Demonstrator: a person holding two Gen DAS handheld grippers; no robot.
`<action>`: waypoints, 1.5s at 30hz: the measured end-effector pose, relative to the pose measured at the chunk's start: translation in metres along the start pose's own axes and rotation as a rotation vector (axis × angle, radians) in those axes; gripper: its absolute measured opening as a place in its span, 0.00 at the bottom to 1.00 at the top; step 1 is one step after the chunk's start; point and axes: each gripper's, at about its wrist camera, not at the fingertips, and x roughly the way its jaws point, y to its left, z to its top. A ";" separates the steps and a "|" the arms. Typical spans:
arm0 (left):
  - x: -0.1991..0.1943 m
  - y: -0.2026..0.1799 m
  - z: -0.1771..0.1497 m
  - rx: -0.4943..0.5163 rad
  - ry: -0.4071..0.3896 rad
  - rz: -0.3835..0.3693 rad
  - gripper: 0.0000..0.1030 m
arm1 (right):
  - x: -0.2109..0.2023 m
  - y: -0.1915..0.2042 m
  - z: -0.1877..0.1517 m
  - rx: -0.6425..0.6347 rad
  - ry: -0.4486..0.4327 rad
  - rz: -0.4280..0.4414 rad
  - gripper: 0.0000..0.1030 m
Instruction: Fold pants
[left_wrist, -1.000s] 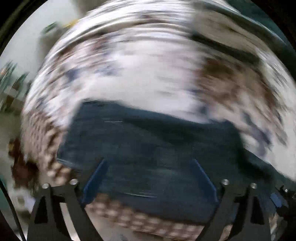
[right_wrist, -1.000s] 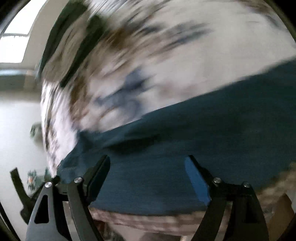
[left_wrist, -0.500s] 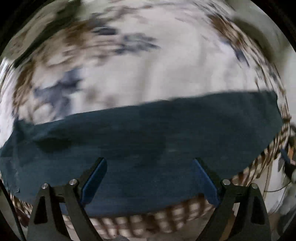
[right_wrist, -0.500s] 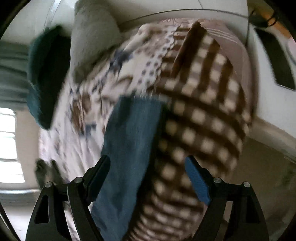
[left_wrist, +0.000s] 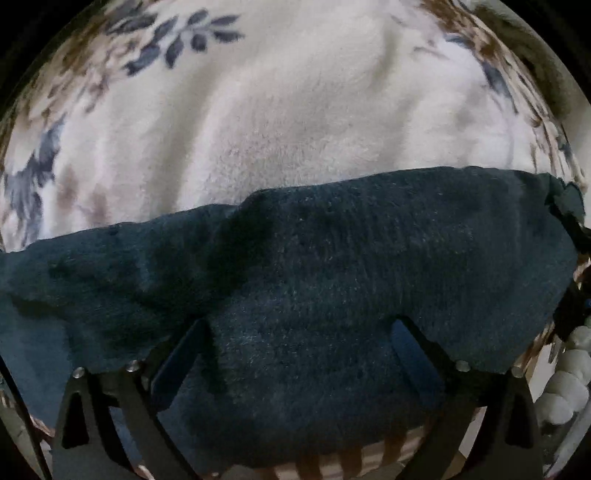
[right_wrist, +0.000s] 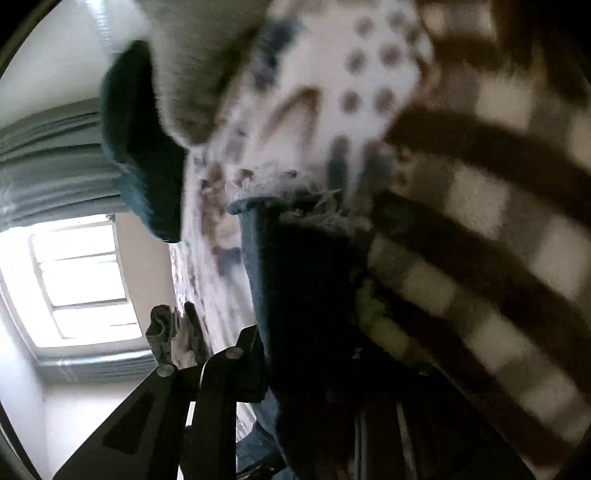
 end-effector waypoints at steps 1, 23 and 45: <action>0.001 -0.003 0.002 -0.001 -0.008 0.008 1.00 | 0.002 0.002 0.002 -0.016 -0.003 -0.018 0.13; -0.029 -0.014 -0.014 -0.048 -0.064 -0.017 1.00 | 0.002 0.006 -0.004 -0.019 -0.038 -0.142 0.06; -0.150 0.274 -0.108 -0.362 -0.165 0.058 1.00 | 0.095 0.251 -0.352 -0.841 -0.077 -0.350 0.06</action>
